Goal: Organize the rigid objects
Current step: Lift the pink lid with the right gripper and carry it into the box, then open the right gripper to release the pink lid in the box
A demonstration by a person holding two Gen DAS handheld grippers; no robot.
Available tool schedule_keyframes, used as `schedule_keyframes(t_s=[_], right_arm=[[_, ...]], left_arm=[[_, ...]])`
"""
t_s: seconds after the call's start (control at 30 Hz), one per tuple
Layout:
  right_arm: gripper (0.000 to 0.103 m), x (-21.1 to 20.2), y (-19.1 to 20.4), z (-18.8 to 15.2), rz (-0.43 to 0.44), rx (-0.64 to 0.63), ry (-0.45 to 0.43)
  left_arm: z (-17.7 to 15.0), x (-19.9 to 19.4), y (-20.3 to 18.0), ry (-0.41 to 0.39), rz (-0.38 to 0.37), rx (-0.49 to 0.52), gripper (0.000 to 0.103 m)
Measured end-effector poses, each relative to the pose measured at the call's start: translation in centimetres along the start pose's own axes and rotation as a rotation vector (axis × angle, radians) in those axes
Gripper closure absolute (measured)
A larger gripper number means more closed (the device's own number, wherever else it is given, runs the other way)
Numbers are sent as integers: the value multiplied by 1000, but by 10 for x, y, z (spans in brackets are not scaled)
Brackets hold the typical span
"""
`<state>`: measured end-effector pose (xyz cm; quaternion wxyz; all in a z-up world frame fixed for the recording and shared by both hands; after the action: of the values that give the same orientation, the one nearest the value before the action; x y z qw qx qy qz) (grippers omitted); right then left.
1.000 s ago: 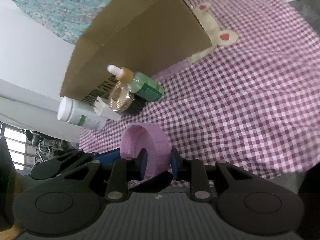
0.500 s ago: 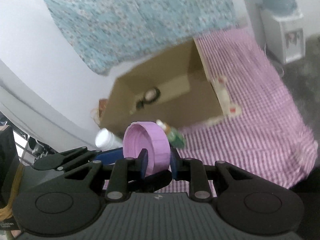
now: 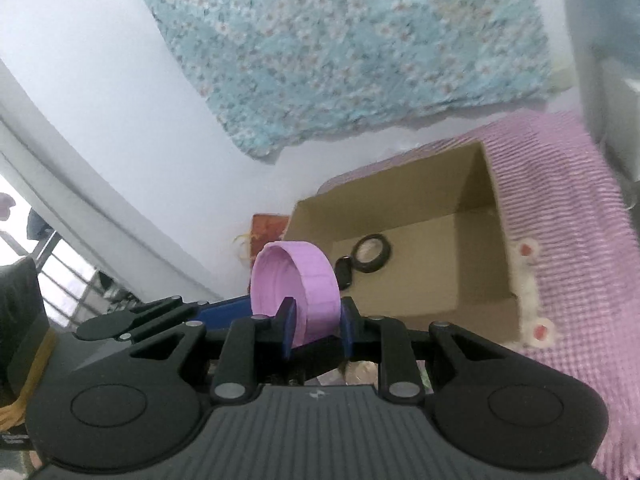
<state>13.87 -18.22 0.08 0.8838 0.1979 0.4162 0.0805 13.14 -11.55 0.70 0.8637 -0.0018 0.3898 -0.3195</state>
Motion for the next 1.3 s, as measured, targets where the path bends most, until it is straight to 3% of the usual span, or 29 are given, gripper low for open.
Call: schedule_keyframes(t_s=[0.2,0.37,0.57,0.73,0.97,1.2,1.3], right_arm=[[79,63,0,30,48,8,147],[79,135,-10,44,66,27,323],[79,206,-23,27,67,46,518],[79,247,-25,9,67,54,623],[78,276,-22,-8,44,45,674],[72,281,-24,-4,-2,38,630],[55,275,-25,0,-6,42,590]], left_arm=[[20,35,50,81,28,-142,32],[16,69,88,176,68,-270,32],[-10,102,123,297,102,-410,32],[-26,113,140,364,155,-460,32],[-28,116,153,387,195,-454,31],[-20,109,151,349,217,-420,30],[-14,101,146,319,212,-408,30]])
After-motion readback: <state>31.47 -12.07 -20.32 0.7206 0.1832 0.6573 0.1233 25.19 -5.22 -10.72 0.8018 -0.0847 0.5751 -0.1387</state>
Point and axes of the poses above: each gripper's, at about its wrist camera, not at the fingertips, and x roughly the way its jaws point, y to its left, z to its top, the point moved 9 cm from there along x, roughly the way its jaws point, and after that the axes turned 15 degrees about -z, right-handed, at the moved point
